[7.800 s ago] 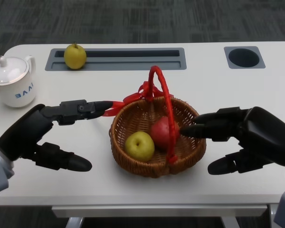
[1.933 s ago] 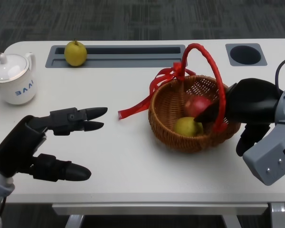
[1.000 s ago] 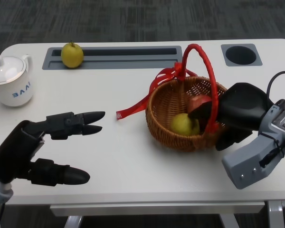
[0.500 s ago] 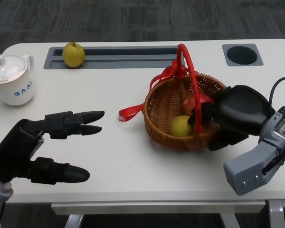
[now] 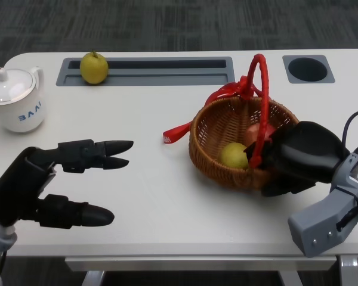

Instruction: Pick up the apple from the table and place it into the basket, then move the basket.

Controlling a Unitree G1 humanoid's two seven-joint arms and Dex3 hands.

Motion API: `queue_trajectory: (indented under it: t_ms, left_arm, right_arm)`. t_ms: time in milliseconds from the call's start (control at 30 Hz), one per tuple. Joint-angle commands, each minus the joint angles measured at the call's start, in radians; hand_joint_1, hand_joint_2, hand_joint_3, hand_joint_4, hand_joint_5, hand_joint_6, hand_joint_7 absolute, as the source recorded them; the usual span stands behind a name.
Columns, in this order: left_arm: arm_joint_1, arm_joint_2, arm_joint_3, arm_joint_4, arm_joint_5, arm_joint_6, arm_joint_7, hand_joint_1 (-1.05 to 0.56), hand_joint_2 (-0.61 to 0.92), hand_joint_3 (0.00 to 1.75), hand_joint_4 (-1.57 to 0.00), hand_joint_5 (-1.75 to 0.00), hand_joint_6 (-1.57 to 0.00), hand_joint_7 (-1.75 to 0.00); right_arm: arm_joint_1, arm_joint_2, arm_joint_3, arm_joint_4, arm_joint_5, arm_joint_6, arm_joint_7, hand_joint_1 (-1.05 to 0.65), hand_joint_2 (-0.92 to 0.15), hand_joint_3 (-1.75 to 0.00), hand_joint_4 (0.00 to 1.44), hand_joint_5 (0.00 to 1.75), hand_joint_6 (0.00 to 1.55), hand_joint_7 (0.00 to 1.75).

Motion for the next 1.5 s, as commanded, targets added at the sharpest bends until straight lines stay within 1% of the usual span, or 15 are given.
queue_trajectory:
  t_ms: [33,167,233,300,433,467,667,767,900,1067,1100,1200,1233,1367,1500]
  left_arm:
    - [-0.011,0.007,0.011,0.014,0.0,-0.021,0.009,-0.55,0.8,0.01,-0.95,-0.03,-0.76,-0.03]
    - [-0.014,0.005,0.012,0.021,-0.003,-0.033,0.008,-0.54,0.8,0.0,-0.96,-0.03,-0.8,-0.04]
    - [-0.012,0.006,0.012,0.019,-0.003,-0.033,0.009,-0.53,0.8,0.0,-0.97,-0.03,-0.81,-0.04]
    - [-0.011,0.004,0.014,0.02,-0.003,-0.038,0.011,-0.53,0.8,0.0,-0.97,-0.03,-0.82,-0.03]
    - [-0.009,0.0,0.018,0.027,-0.007,-0.05,0.013,-0.54,0.81,0.0,-1.0,-0.03,-0.84,-0.03]
    - [-0.009,0.0,0.019,0.028,-0.008,-0.052,0.014,-0.54,0.81,0.0,-1.0,-0.03,-0.84,-0.03]
    - [-0.003,-0.002,0.027,0.021,-0.005,-0.056,0.019,-0.54,0.81,0.0,-1.05,-0.04,-0.87,-0.03]
    - [0.0,-0.002,0.031,0.021,-0.008,-0.065,0.016,-0.54,0.81,0.0,-1.06,-0.04,-0.87,-0.03]
    - [0.015,0.006,0.036,0.007,-0.01,-0.074,0.016,-0.54,0.82,0.0,-1.08,-0.04,-0.88,-0.02]
    - [0.052,0.01,0.048,-0.024,-0.029,-0.087,0.017,-0.54,0.81,0.0,-1.09,-0.04,-0.9,-0.02]
    - [0.065,0.013,0.05,-0.038,-0.032,-0.086,0.017,-0.54,0.81,0.0,-1.09,-0.03,-0.9,-0.02]
    - [0.114,0.021,0.053,-0.101,-0.045,-0.068,0.018,-0.54,0.81,0.0,-1.09,-0.03,-0.9,-0.02]
    - [0.132,0.024,0.054,-0.125,-0.047,-0.059,0.019,-0.54,0.81,0.0,-1.09,-0.03,-0.91,-0.02]
    - [0.198,0.04,0.057,-0.215,-0.059,-0.02,0.017,-0.55,0.82,0.0,-1.08,-0.01,-0.9,-0.01]
    - [0.278,0.065,0.059,-0.315,-0.087,0.005,0.007,-0.53,0.81,0.0,-1.06,0.0,-0.91,-0.01]
  right_arm:
    - [0.029,-0.038,-0.013,-0.013,0.012,-0.026,-0.011,-0.42,-0.92,-0.19,0.83,1.75,0.66,1.42]
    - [0.036,-0.041,-0.01,-0.017,0.007,-0.029,-0.003,-0.4,-0.92,-0.16,0.84,1.75,0.6,1.61]
    - [0.036,-0.039,-0.009,-0.016,0.005,-0.025,0.001,-0.4,-0.92,-0.17,0.84,1.75,0.6,1.6]
    - [0.036,-0.036,-0.01,-0.014,0.007,-0.023,0.005,-0.4,-0.92,-0.2,0.83,1.75,0.61,1.5]
    - [0.031,-0.019,-0.022,0.0,0.02,-0.005,0.015,-0.41,-0.92,-0.25,0.78,1.75,0.74,0.96]
    - [0.027,-0.014,-0.024,0.006,0.02,0.006,0.016,-0.42,-0.92,-0.23,0.78,1.75,0.75,0.97]
    - [-0.012,0.022,-0.059,0.059,0.047,0.109,0.066,-0.37,-0.92,-0.23,0.76,1.75,0.51,1.68]
    - [-0.037,0.045,-0.058,0.078,0.044,0.187,0.08,-0.36,-0.92,-0.32,0.78,1.75,0.48,1.71]
    - [-0.07,0.081,-0.058,0.101,0.045,0.298,0.124,-0.38,-0.92,-0.27,0.79,1.75,0.58,1.44]
    - [-0.093,0.117,-0.071,0.116,0.053,0.383,0.16,-0.42,-0.92,-0.27,0.75,1.75,0.44,1.69]
    - [-0.097,0.124,-0.073,0.117,0.051,0.397,0.168,-0.43,-0.92,-0.24,0.76,1.75,0.48,1.57]
    - [-0.111,0.144,-0.08,0.123,0.053,0.443,0.204,-0.42,-0.92,-0.11,0.74,1.75,0.76,0.88]
    - [-0.116,0.15,-0.085,0.124,0.056,0.455,0.212,-0.41,-0.92,-0.1,0.73,1.75,0.79,0.82]
    - [-0.133,0.16,-0.107,0.129,0.072,0.492,0.232,-0.39,-0.92,-0.12,0.74,1.74,0.74,0.9]
    - [-0.163,0.156,-0.141,0.135,0.097,0.545,0.288,-0.39,-0.92,-0.12,0.7,1.73,0.93,0.4]
